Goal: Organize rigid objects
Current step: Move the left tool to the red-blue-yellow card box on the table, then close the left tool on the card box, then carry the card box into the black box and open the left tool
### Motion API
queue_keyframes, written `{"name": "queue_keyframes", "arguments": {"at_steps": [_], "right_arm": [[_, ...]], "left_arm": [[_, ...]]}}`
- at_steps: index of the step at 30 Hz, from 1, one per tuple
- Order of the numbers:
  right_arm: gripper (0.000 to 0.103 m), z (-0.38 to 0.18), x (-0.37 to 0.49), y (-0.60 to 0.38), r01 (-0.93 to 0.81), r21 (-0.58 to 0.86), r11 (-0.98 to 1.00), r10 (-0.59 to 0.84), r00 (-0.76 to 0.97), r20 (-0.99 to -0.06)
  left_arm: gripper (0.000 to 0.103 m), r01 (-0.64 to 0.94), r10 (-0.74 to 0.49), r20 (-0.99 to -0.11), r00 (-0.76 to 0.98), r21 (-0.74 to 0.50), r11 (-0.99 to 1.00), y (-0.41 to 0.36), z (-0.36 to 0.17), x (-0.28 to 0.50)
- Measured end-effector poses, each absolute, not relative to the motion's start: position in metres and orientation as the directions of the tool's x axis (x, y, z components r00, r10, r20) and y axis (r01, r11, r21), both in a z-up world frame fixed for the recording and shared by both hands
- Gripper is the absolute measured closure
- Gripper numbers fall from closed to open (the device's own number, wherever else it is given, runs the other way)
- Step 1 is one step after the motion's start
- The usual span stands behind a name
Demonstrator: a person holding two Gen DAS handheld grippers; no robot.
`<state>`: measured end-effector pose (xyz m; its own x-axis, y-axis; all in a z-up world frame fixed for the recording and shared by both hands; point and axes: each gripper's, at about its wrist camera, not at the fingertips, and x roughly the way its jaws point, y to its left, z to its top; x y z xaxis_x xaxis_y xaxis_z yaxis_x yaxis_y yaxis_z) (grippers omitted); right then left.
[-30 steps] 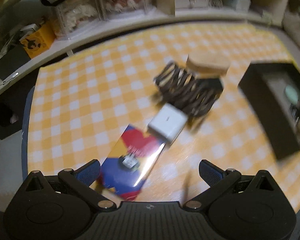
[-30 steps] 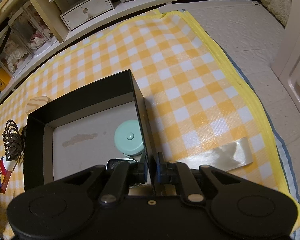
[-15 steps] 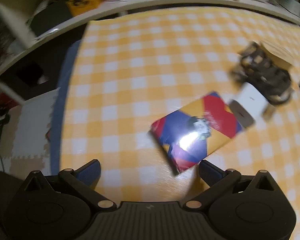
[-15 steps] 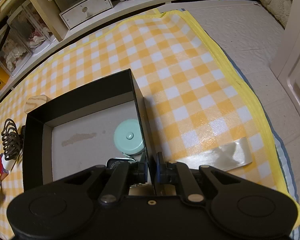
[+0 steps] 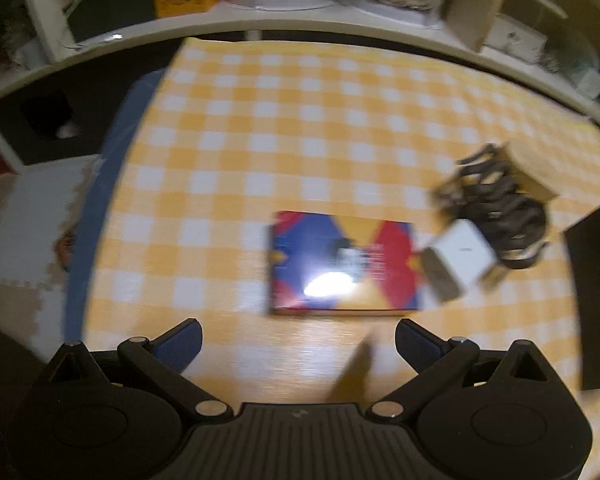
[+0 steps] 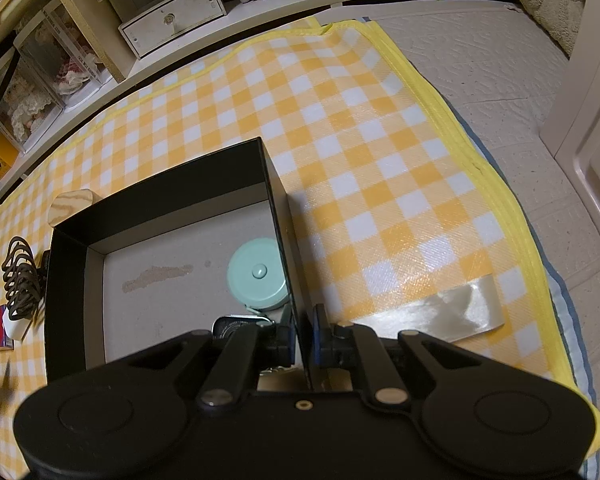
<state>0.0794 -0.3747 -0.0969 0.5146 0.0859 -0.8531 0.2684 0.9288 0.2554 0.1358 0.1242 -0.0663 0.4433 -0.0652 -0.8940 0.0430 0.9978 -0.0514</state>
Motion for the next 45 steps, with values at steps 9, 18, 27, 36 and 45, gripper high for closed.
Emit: {"name": "queue_keyframes", "arguments": {"at_steps": [9, 18, 27, 36, 45], "right_arm": [[0.094, -0.097, 0.079, -0.375, 0.268, 0.255, 0.929, 0.086, 0.515, -0.853], [0.094, -0.097, 0.08, -0.374, 0.268, 0.254, 0.929, 0.085, 0.514, -0.853], [0.095, -0.097, 0.079, -0.375, 0.268, 0.253, 0.929, 0.085, 0.514, -0.854], [0.095, -0.097, 0.078, -0.375, 0.268, 0.251, 0.93, 0.083, 0.512, -0.855], [0.095, -0.098, 0.077, -0.375, 0.266, 0.249, 0.931, 0.082, 0.513, -0.855]], "left_arm": [[0.001, 0.033, -0.075, -0.886, 0.458, -0.068, 0.997, 0.09, -0.074, 0.146], [0.001, 0.022, 0.035, -0.875, 0.482, 0.051, 0.998, 0.082, -0.087, 0.158], [0.011, 0.112, 0.017, -0.863, 0.505, 0.086, 0.99, 0.079, -0.088, 0.174], [0.015, 0.041, 0.001, -0.853, 0.523, 0.027, 0.999, 0.084, -0.073, 0.165], [0.015, 0.059, -0.135, -0.752, 0.645, -0.127, 0.99, 0.066, -0.024, 0.136]]}}
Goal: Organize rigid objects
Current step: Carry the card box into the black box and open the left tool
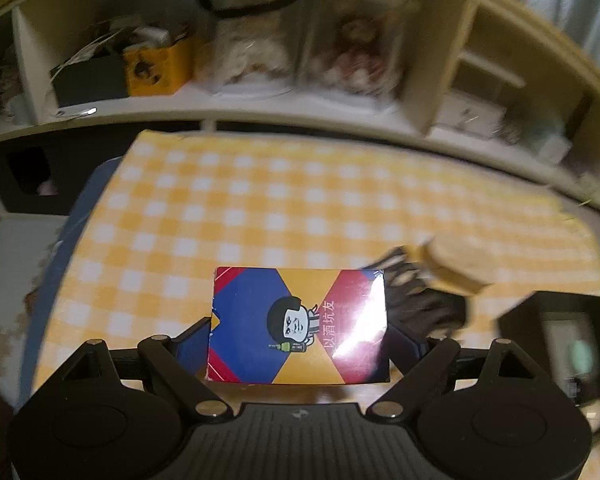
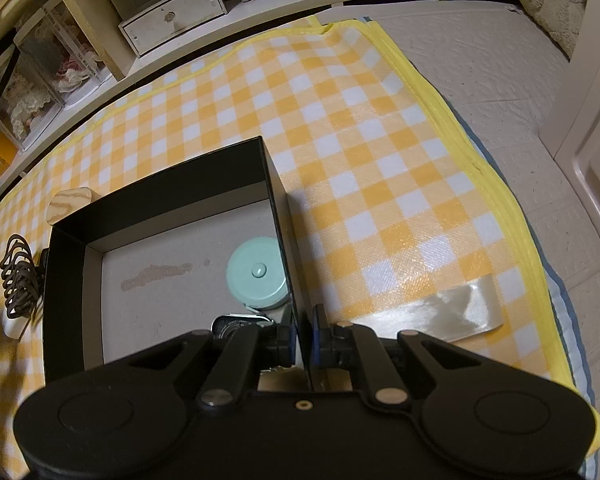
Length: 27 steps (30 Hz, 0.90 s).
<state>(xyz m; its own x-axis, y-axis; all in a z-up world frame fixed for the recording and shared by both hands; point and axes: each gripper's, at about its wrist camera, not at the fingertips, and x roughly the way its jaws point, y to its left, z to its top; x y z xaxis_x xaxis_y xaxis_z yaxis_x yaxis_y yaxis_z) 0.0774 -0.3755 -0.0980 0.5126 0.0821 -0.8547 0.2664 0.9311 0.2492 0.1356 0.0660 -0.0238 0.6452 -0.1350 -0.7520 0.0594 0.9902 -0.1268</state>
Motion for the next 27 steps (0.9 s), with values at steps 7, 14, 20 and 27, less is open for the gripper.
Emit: {"name": "queue_keyframes", "arguments": {"at_steps": [7, 14, 20, 27], "right_arm": [[0.095, -0.097, 0.078, -0.375, 0.261, 0.249, 0.933, 0.083, 0.514, -0.854], [0.095, -0.097, 0.078, -0.375, 0.258, 0.249, 0.934, 0.084, 0.516, -0.853], [0.095, -0.097, 0.077, -0.376, 0.254, 0.255, 0.933, 0.091, 0.52, -0.849], [0.094, -0.097, 0.076, -0.376, 0.249, 0.263, 0.932, 0.098, 0.526, -0.845]], "left_arm": [[0.015, 0.192, -0.264, -0.714, 0.648, -0.183, 0.964, 0.018, -0.004, 0.113], [0.015, 0.327, -0.399, -0.716, 0.572, -0.247, 0.912, -0.054, -0.003, 0.105], [0.015, 0.39, -0.468, -0.706, 0.531, -0.287, 0.875, -0.125, -0.007, 0.107], [0.014, 0.344, -0.458, -0.742, 0.489, -0.318, 0.883, -0.191, -0.034, 0.126]]}}
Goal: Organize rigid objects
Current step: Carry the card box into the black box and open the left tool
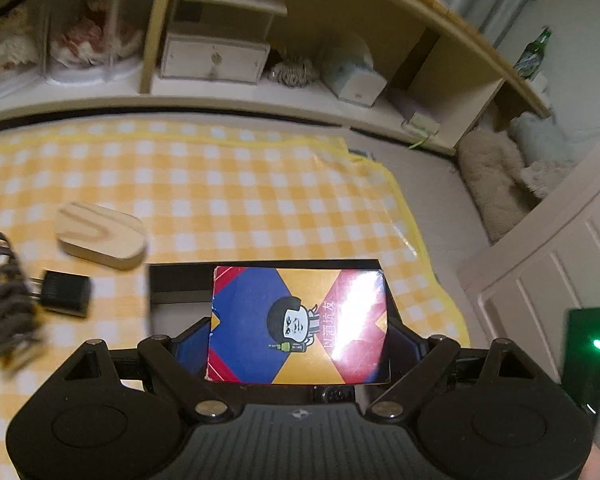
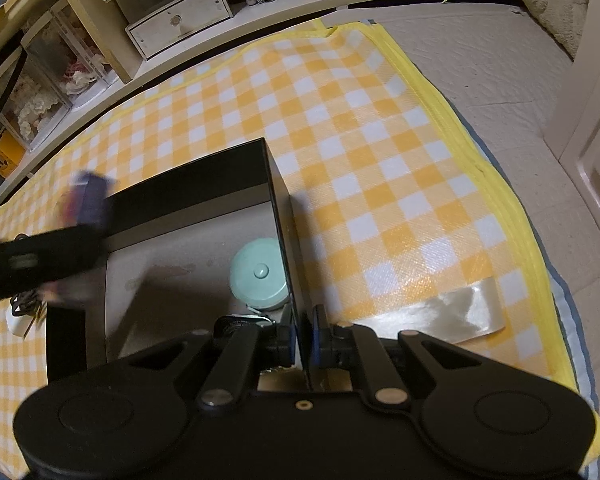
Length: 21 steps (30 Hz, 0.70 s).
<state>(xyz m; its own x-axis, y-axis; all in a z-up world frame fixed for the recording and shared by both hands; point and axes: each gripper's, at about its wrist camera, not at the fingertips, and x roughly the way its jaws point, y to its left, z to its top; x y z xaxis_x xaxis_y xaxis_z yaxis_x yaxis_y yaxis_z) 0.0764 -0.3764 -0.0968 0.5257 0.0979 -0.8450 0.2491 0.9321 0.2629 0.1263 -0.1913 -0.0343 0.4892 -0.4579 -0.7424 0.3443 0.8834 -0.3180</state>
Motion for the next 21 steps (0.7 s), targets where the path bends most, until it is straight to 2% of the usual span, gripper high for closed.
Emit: {"name": "queue_keyframes", "arguments": {"at_steps": [8, 16, 19, 21], "right_arm": [[0.094, -0.097, 0.077, -0.376, 0.245, 0.264, 0.933, 0.1, 0.529, -0.843], [0.094, -0.097, 0.077, -0.375, 0.246, 0.264, 0.933, 0.099, 0.531, -0.842], [0.094, -0.097, 0.077, -0.375, 0.246, 0.266, 0.932, 0.1, 0.531, -0.841], [0.094, -0.097, 0.078, -0.375, 0.247, 0.266, 0.932, 0.1, 0.53, -0.842]], "left_arm": [[0.014, 0.251, -0.327, -0.815, 0.478, -0.23, 0.94, -0.223, -0.075, 0.147], [0.014, 0.187, -0.199, -0.812, 0.548, -0.113, 0.976, -0.237, -0.083, 0.153], [0.011, 0.163, -0.197, -0.802, 0.564, -0.125, 0.979, -0.238, -0.083, 0.154], [0.003, 0.149, -0.236, -0.796, 0.557, -0.183, 0.972, -0.235, -0.081, 0.157]]}}
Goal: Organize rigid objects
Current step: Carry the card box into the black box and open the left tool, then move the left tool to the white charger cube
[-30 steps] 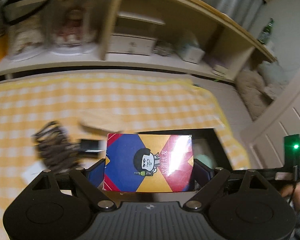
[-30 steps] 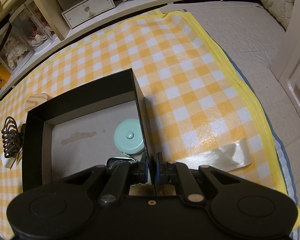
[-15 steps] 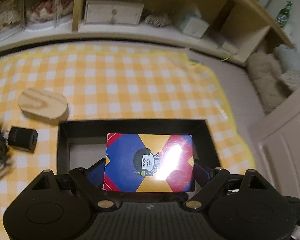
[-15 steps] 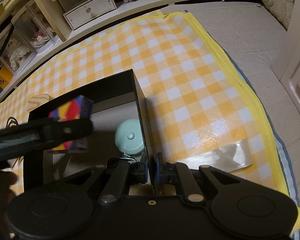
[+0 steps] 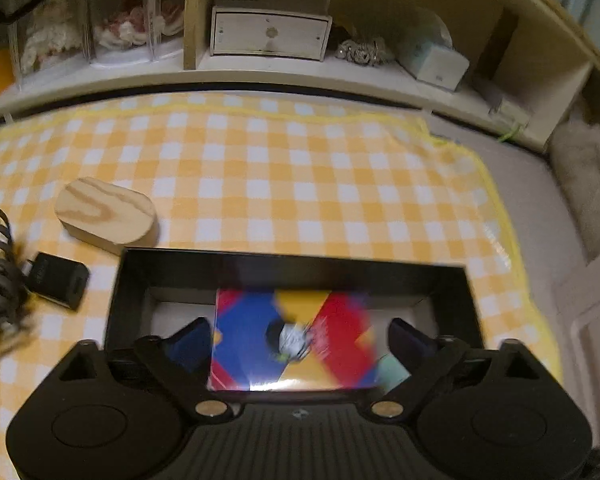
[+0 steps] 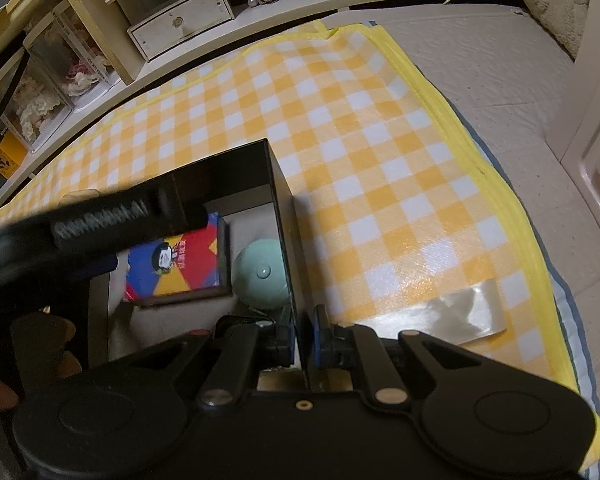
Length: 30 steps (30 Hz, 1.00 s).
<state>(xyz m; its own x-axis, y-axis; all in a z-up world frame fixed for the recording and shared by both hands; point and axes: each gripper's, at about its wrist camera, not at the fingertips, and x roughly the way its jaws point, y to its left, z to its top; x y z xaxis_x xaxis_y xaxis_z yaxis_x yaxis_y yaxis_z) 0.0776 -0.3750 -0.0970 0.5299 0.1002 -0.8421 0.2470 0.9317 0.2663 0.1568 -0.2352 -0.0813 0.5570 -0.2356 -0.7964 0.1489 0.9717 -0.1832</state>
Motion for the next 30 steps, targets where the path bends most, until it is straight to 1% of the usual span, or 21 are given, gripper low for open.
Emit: {"name": "queue_keyframes", "arguments": {"at_steps": [3, 11, 16, 26, 30], "right_arm": [[0.094, -0.097, 0.078, -0.375, 0.247, 0.266, 0.932, 0.1, 0.53, -0.842], [0.094, -0.097, 0.078, -0.376, 0.248, 0.269, 0.931, 0.101, 0.53, -0.842], [0.094, -0.097, 0.078, -0.376, 0.247, 0.268, 0.931, 0.101, 0.53, -0.842], [0.094, -0.097, 0.078, -0.376, 0.248, 0.267, 0.931, 0.101, 0.53, -0.842], [0.094, -0.097, 0.078, -0.376, 0.247, 0.266, 0.932, 0.1, 0.53, -0.842]], "left_arm": [[0.002, 0.137, -0.259, -0.8, 0.541, -0.22, 0.966, -0.231, -0.08, 0.16], [0.002, 0.169, -0.287, -0.806, 0.517, -0.233, 0.958, -0.22, -0.076, 0.156], [0.002, 0.217, -0.309, -0.8, 0.514, -0.227, 0.949, -0.217, -0.066, 0.146], [0.002, 0.292, -0.317, -0.782, 0.537, -0.18, 0.939, -0.203, -0.035, 0.123], [0.0, 0.323, -0.31, -0.775, 0.55, -0.145, 0.935, -0.197, -0.023, 0.112]]}}
